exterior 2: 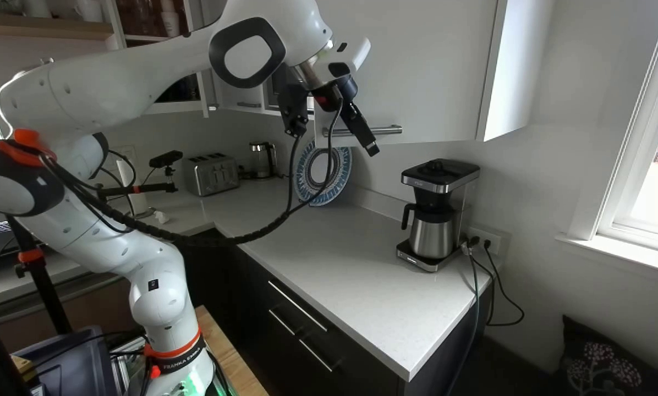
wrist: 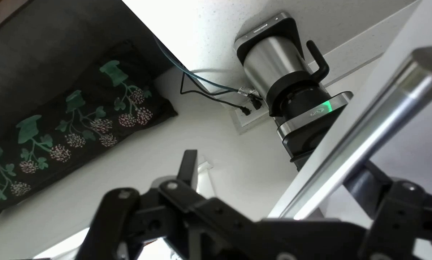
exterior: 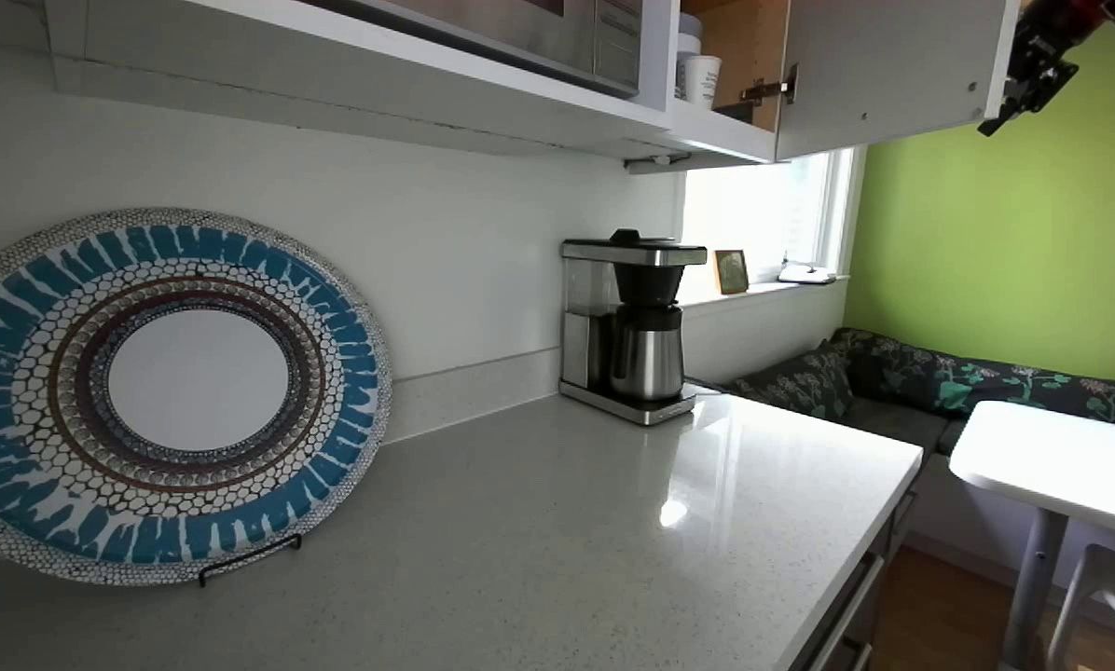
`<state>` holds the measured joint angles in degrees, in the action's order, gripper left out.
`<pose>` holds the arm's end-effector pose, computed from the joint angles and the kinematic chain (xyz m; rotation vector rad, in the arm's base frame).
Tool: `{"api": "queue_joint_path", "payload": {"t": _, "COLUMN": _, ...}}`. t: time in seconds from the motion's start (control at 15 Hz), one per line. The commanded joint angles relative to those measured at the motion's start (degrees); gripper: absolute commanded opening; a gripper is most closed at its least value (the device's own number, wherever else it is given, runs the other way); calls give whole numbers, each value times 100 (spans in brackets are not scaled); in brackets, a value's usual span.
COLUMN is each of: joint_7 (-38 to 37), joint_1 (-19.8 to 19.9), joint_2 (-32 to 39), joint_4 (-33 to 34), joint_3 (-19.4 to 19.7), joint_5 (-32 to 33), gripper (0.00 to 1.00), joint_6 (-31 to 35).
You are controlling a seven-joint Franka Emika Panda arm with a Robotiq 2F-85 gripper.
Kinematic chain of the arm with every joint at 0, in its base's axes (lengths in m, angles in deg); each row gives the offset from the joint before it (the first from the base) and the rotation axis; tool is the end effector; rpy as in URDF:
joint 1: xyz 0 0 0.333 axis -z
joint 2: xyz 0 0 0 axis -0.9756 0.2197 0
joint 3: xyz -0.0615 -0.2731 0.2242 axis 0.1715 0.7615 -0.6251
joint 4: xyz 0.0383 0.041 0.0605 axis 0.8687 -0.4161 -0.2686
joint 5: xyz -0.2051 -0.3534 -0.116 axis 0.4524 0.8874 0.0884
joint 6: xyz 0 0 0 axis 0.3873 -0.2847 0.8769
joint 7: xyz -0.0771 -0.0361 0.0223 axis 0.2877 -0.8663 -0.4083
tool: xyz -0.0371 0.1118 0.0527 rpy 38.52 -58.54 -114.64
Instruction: Open the top cupboard door and remove the cup and put it on top of the kitchen countertop
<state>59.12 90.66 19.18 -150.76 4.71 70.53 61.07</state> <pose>0.2908 -0.3187 0.8021 -2.7472 0.8086 -0.9830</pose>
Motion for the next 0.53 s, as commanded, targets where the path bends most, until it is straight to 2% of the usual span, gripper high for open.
{"api": "queue_joint_path", "payload": {"t": 0.0, "joint_7": 200, "joint_1": 313, "joint_2": 319, "joint_4": -75, "joint_3": 194, "joint_5": 284, "gripper": 100, "joint_6": 522}}
{"api": "queue_joint_path", "payload": {"t": 0.27, "joint_7": 298, "joint_1": 234, "joint_2": 234, "joint_4": -109, "joint_3": 329, "joint_5": -143, "gripper": 100, "joint_6": 822}}
{"api": "queue_joint_path", "payload": {"t": 0.47, "joint_7": 183, "joint_1": 162, "joint_2": 198, "joint_4": -146, "joint_3": 376, "joint_5": -523, "gripper": 100, "joint_6": 808}}
